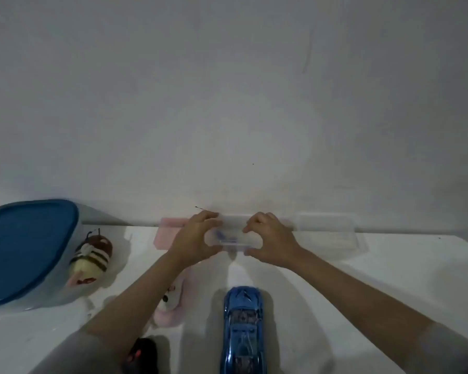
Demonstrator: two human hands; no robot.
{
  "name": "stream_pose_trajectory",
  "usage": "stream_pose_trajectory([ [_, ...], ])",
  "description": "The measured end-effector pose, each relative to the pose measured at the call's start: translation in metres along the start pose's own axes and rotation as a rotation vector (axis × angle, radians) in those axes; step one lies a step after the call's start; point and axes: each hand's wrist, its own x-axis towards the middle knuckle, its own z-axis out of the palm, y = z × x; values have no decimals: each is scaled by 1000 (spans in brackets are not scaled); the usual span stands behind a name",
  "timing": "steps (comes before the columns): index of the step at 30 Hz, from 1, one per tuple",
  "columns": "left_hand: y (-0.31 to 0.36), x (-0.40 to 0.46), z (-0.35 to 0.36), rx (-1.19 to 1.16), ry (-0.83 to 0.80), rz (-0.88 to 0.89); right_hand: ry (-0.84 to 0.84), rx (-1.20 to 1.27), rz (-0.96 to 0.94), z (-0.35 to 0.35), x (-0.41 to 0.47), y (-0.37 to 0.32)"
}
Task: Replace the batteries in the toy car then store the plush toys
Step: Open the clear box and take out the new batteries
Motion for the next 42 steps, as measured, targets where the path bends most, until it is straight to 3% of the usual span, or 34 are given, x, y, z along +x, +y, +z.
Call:
stream_pose_trajectory([
  [10, -9, 1, 2, 115, 26, 124, 110, -53, -39, -1, 4, 5],
  [25, -10, -2, 2, 253, 2, 172, -25, -30, 14, -19, 14, -8],
  [30, -6, 5, -5, 306, -13, 168, 34, 220, 79, -36, 25, -11],
  [34, 7, 5, -12, 386, 71, 154, 2, 234, 20, -44, 27, -8],
  [38, 5, -2, -12, 479, 210, 207, 103, 216, -63, -46, 25, -4],
  [42, -7, -8, -15, 524, 227, 239, 241, 101, -156, -43, 24, 0],
])
